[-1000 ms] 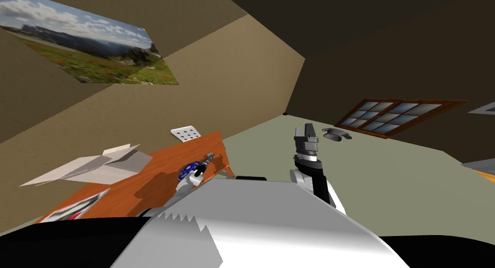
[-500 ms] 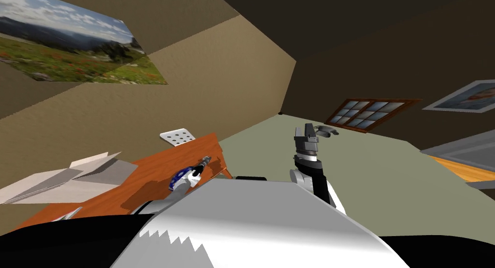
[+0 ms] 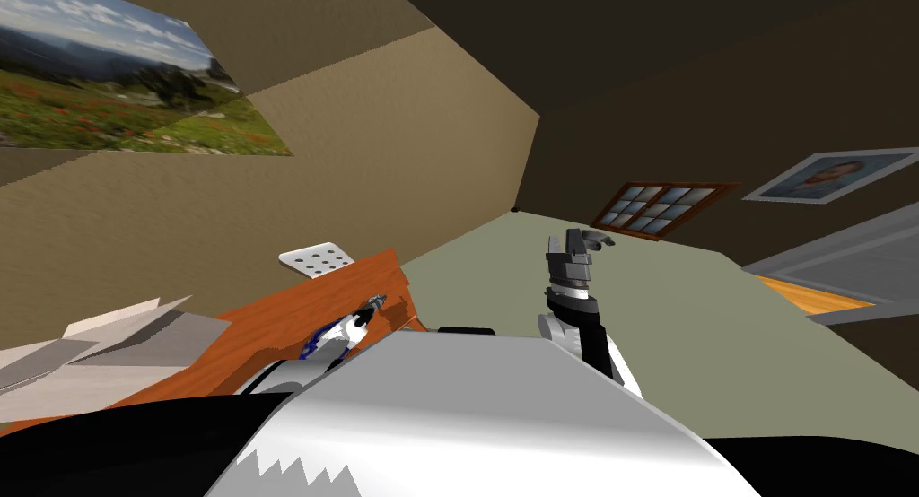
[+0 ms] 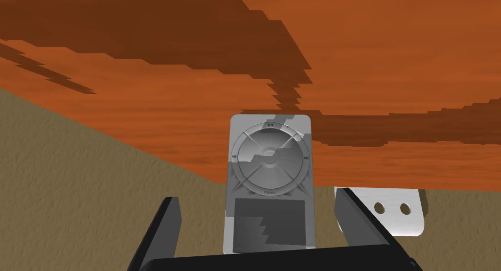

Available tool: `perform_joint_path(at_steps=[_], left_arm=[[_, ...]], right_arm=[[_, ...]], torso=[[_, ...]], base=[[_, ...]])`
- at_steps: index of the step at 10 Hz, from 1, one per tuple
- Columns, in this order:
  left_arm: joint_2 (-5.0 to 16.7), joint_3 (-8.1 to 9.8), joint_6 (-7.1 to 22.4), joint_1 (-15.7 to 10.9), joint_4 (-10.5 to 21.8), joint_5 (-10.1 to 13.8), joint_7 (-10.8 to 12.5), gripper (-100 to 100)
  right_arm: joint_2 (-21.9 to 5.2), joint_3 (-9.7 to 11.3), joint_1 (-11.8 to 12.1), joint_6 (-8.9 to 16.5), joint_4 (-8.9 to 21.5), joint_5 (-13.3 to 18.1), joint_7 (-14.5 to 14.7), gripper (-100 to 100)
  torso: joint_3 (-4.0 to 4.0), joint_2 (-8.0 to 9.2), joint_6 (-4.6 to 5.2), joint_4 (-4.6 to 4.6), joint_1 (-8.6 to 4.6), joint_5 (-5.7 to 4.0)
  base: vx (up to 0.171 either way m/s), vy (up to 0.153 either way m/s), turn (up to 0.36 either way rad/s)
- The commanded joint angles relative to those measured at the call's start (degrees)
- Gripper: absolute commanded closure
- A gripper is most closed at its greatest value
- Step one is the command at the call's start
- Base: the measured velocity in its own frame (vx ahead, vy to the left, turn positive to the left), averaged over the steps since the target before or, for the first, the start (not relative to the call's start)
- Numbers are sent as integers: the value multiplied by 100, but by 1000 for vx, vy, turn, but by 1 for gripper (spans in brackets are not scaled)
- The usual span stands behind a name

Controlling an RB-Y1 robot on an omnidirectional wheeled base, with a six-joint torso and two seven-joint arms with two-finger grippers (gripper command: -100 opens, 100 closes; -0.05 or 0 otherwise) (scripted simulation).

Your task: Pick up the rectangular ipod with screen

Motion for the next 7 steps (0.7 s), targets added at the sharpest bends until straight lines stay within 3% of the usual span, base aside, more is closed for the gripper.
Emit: perform_joint_path(at_steps=[1, 2, 3, 4, 5, 7], left_arm=[[-16, 83, -4, -79, 194, -54, -59, -100], [-9, 66, 0, -84, 180, -43, -16, -100], [-12, 81, -17, -94, 208, -48, -40, 0], [-33, -6, -116, -130, 285, 207, -318, -100], [-33, -6, -116, -130, 285, 207, -318, -100], [-54, -92, -216, -166, 366, 462, -598, -100]], right_arm=[[0, 0, 0, 0, 0, 0, 0, 0], [0, 0, 0, 0, 0, 0, 0, 0], [0, 0, 0, 0, 0, 0, 0, 0], [0, 0, 0, 0, 0, 0, 0, 0], [0, -1, 1, 0, 0, 0, 0, 0], [0, 0, 1, 0, 0, 0, 0, 0]], torso=[[0, 0, 0, 0, 0, 0], [0, 1, -1, 0, 2, 1], [2, 5, -2, 1, 1, 1], [4, 7, -2, 1, 0, 1], [-3, -5, -5, -1, 2, 1], [-7, -11, -2, -3, 3, 1]], base=[[16, 5, -27], [6, 3, -1], [0, 0, 0], [47, 5, 135], [58, 5, 79], [62, 7, 74]])
